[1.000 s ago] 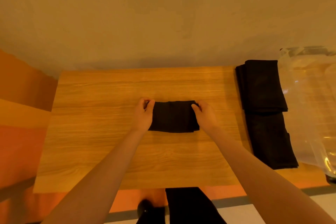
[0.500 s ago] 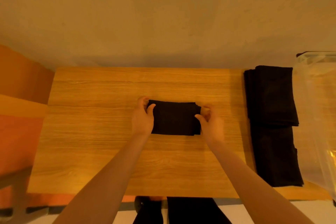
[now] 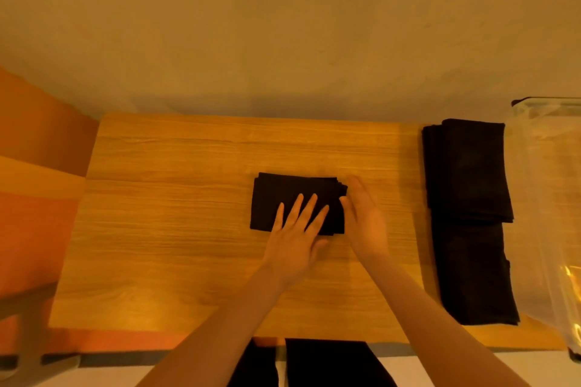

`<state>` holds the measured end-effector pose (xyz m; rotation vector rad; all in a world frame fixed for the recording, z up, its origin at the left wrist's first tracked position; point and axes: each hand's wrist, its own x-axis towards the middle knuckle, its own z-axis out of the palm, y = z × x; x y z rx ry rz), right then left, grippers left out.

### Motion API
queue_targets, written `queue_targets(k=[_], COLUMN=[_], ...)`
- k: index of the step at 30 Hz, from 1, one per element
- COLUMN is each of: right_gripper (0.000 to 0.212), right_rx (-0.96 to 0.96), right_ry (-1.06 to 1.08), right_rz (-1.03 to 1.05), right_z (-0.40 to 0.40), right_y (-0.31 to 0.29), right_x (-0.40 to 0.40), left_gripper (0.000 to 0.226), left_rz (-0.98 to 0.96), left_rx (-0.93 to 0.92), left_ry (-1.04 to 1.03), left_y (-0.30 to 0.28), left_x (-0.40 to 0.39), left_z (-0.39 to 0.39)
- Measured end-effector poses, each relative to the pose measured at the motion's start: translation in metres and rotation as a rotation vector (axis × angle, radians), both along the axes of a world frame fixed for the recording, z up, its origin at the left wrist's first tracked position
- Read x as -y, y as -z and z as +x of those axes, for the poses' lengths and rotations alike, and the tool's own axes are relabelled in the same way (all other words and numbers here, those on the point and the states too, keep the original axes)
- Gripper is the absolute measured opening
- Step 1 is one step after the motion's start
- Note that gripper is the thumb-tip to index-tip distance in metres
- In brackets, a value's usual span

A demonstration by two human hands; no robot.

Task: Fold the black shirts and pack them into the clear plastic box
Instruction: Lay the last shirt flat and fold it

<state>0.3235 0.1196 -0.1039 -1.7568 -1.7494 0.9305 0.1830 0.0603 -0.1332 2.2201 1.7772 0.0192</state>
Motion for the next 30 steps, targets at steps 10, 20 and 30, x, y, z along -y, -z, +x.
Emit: queue_targets(k=[10, 20, 30], right_gripper=[0.073, 0.054, 0.016], right_rx=[0.556, 0.416, -0.003], right_ry=[-0.446, -0.19, -0.104], right_rz=[-0.039, -0.158, -0.246], right_z=[-0.027, -0.032, -0.041], right_y=[0.034, 0.007, 0.005], right_x=[-0.006, 0.018, -0.011], left_gripper=[0.034, 0.032, 0.029], left_rz=[-0.124, -0.158, -0.442], left_rx=[0.489, 0.778, 1.333], left_ry=[-1.057, -1.465, -1.425], left_y=[-0.023, -0.045, -0.05], left_x=[-0.005, -0.024, -0.021], left_z=[-0.047, -0.053, -0.016])
